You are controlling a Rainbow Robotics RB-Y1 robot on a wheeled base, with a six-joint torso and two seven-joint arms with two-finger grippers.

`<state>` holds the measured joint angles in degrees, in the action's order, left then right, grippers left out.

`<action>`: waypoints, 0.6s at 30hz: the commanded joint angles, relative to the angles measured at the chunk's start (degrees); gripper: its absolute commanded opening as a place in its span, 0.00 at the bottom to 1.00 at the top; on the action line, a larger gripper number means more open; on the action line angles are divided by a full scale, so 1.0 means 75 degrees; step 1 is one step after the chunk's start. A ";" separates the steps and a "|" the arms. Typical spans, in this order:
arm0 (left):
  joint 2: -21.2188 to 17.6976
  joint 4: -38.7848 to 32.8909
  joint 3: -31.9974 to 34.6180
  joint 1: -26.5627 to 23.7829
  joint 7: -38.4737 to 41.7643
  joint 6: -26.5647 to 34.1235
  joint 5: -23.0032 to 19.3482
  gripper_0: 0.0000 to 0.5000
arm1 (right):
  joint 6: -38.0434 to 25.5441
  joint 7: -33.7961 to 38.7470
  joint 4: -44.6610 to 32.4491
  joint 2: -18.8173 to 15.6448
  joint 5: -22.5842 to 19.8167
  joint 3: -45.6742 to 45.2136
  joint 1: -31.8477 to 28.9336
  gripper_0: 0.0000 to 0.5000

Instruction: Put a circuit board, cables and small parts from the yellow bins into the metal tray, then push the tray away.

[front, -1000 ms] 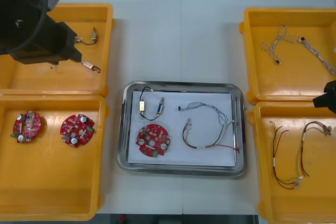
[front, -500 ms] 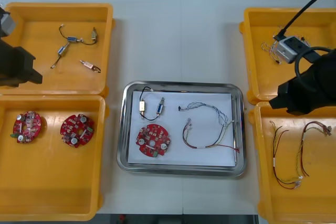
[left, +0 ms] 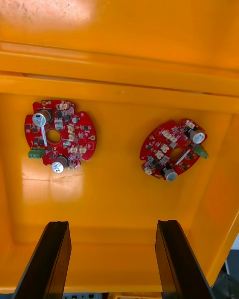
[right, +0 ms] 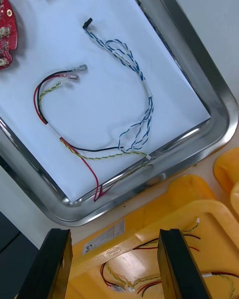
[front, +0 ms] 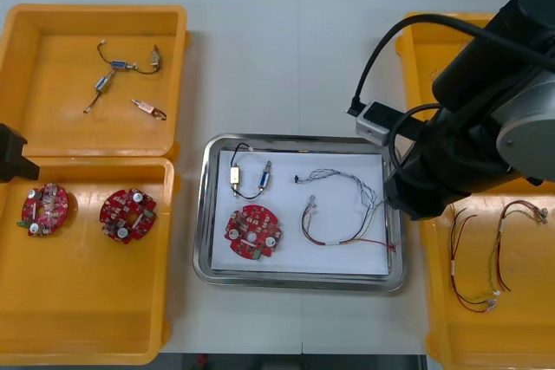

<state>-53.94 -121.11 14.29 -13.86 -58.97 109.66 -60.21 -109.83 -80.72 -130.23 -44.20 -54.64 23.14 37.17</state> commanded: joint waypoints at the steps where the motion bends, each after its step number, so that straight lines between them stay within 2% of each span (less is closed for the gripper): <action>1: -0.0426 -0.0341 0.0309 0.0301 -0.0728 0.0046 0.0059 1.00 | -0.0022 -0.0089 -0.0344 0.0327 0.0359 0.0711 0.0504 1.00; 8: -0.0426 -0.0481 0.0309 0.0606 -0.0833 0.0046 0.0141 1.00 | 0.0148 -0.0312 -0.0332 0.0925 0.0863 0.1707 0.0797 1.00; 14: -0.0414 -0.0505 0.0309 0.0442 -0.0927 0.0004 0.0223 1.00 | 0.0172 -0.0511 -0.0250 0.1675 0.1555 0.2715 0.1219 1.00; 18: -0.0414 -0.0505 0.0309 0.0243 -0.0962 -0.0020 0.0246 1.00 | 0.0324 -0.0628 -0.0109 0.1921 0.1824 0.3242 0.1360 1.00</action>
<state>-54.39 -123.53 14.87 -10.38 -59.04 109.64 -59.02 -108.68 -82.98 -130.76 -32.20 -42.05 44.09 44.52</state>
